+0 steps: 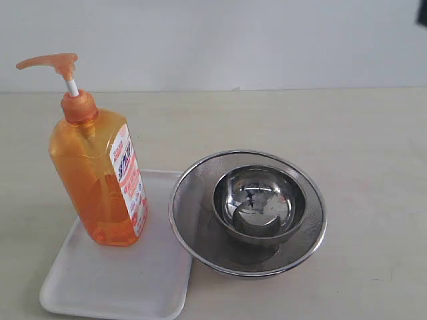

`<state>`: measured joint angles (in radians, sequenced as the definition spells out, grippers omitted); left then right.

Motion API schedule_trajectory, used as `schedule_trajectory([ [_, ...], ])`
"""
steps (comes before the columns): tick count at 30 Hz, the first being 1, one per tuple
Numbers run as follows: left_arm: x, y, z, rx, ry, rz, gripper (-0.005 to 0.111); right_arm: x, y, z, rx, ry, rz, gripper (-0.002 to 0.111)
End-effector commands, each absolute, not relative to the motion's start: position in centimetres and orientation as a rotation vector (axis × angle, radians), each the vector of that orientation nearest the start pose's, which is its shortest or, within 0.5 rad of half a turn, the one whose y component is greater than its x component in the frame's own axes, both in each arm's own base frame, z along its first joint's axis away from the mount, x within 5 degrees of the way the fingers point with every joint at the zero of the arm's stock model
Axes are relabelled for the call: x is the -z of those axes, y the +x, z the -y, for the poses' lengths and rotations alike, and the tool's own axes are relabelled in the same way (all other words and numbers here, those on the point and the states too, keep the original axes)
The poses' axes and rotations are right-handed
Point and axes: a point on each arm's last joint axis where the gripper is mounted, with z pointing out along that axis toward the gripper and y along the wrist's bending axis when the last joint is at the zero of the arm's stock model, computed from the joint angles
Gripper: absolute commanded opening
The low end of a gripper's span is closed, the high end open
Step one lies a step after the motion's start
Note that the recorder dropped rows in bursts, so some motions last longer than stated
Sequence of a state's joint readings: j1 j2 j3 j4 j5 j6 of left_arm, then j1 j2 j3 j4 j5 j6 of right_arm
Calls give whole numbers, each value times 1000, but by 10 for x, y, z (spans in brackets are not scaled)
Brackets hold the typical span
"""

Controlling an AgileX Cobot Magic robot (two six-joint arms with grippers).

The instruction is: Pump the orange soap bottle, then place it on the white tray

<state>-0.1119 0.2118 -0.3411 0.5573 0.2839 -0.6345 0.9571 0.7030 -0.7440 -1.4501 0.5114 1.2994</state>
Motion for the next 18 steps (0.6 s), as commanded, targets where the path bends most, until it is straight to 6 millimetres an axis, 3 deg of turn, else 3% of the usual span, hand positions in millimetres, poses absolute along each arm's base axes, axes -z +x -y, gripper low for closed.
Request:
schedule_trajectory([
  [1,-292,62,-6,51,-99,-1595,5,-377,109,-55,-243,-295,-1496,0],
  [18,-292,62,-6,51,-99,-1595,5,-295,83,-19,-151,-198,-1494,0],
])
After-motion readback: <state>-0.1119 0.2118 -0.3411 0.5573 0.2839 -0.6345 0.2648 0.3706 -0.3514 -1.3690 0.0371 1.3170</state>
